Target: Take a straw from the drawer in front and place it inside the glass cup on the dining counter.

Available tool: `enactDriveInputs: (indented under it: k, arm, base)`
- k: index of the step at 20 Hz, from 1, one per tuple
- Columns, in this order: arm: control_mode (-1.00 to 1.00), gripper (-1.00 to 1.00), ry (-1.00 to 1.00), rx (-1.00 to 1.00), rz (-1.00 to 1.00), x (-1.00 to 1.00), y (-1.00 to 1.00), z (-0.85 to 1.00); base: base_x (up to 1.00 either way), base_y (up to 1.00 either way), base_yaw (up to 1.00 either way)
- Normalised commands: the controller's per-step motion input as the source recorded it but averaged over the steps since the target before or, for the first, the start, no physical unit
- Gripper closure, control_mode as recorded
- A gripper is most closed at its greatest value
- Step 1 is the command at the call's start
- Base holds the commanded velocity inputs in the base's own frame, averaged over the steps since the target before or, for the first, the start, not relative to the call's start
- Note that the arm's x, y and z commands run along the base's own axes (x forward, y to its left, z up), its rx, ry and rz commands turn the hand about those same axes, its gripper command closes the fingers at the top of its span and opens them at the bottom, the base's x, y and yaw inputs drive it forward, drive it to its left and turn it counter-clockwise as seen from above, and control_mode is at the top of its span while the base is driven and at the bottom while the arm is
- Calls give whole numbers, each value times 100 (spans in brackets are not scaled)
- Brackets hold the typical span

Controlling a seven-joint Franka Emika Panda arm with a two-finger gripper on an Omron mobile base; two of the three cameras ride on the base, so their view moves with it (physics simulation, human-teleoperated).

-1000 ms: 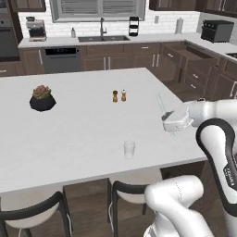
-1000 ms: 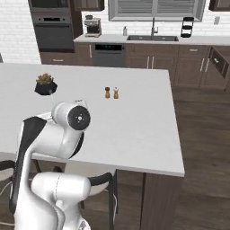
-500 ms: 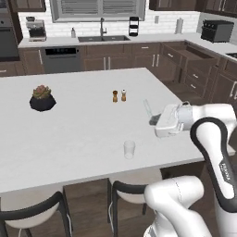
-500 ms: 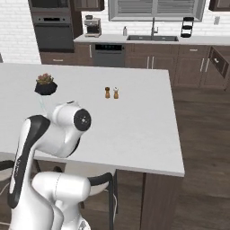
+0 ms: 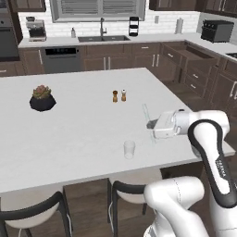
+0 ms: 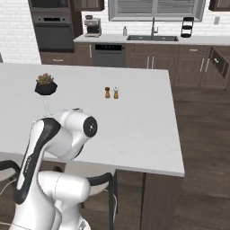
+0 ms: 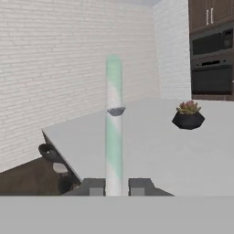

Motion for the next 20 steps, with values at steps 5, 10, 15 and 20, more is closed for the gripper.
enactDriveInputs:
  k: [5,10,15,20]
  arm:
    - [-100,100,1,11,3,30,0,-35]
    - [-100,100,0,9,3,30,1,-26]
    - [-100,100,0,7,2,30,0,-12]
    - [-100,100,0,3,0,32,0,-11]
  base:
    - [0,0,0]
    - [0,0,0]
    - [0,0,0]
    - [0,0,0]
